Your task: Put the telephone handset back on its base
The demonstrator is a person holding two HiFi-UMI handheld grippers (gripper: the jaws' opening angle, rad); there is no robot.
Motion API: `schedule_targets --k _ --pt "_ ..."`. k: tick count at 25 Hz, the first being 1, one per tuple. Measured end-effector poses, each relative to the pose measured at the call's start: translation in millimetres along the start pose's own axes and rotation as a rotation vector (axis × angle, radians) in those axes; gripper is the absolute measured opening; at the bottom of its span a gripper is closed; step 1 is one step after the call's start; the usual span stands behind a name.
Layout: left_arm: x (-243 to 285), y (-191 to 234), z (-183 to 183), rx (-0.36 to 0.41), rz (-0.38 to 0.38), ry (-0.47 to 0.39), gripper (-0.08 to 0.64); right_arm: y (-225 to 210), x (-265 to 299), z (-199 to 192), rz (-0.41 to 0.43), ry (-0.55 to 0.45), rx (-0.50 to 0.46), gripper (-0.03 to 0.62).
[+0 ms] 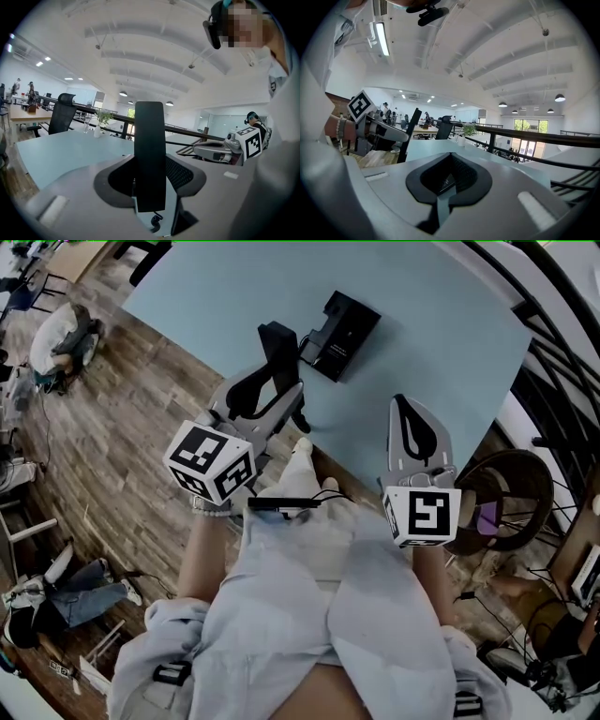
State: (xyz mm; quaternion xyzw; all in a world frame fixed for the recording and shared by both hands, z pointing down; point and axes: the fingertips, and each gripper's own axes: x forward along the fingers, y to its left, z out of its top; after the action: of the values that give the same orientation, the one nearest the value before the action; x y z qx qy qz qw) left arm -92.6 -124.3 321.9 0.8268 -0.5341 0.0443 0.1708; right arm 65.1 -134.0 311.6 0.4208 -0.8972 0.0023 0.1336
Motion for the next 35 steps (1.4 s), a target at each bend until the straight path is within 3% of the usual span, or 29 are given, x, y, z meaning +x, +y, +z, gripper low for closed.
schedule_targets --k 18,35 --pt "72 45 -9 -0.001 -0.094 0.130 0.196 -17 41 -9 -0.077 0.071 0.040 0.006" --pt "133 78 -54 0.000 -0.164 0.309 0.196 -26 64 -31 -0.159 0.135 0.078 0.006"
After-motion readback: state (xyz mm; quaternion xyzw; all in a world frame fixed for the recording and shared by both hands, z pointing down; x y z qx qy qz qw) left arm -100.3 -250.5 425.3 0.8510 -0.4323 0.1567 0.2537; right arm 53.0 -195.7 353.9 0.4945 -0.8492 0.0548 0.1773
